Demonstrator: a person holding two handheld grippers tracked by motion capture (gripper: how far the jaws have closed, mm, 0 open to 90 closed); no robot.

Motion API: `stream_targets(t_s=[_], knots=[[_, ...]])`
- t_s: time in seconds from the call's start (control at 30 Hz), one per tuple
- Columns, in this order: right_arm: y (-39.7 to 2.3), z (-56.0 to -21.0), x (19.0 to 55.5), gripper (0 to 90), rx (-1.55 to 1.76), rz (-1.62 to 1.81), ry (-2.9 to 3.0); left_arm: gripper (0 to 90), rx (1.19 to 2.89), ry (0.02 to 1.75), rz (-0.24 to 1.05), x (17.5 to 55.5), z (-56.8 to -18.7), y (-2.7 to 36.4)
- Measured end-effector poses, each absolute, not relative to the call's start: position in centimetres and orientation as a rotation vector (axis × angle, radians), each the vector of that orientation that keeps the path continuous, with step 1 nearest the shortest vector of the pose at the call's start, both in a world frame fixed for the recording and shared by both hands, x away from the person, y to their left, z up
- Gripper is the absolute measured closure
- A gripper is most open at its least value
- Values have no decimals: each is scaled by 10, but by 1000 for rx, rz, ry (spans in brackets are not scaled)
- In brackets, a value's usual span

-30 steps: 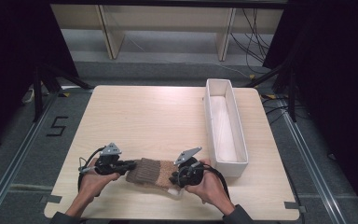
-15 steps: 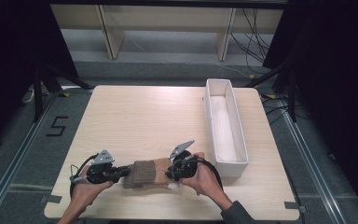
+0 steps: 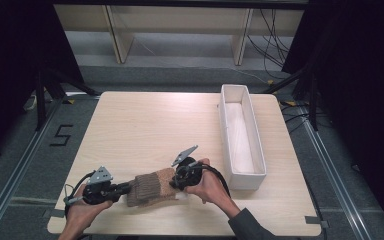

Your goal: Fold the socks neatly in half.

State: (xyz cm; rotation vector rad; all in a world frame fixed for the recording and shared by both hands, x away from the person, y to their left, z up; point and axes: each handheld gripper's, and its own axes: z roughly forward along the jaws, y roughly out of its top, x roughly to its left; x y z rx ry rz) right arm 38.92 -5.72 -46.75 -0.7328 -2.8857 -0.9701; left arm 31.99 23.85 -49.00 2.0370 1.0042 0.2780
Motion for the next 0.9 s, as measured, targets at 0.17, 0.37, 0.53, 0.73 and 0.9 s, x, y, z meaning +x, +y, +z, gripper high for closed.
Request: stream_targets(t_s=[0.17,0.37,0.53,0.73,0.9], knots=[[-55,-468,388,737,-723,-972,-2884,809,2044,1001,283,316,-489,242],[-52,-468,386,728,-728,-982,-2870,808,1997,1032,296,312,-491,241],[-51,-467,386,714,-731,-1006,-2855,789,2005,1028,303,309,-489,247],[-66,-457,393,578,-889,-1081,-2775,700,1940,1031,332,301,-480,247],[-70,-459,397,444,-986,-1086,-2714,672,1933,1020,336,291,-475,249]])
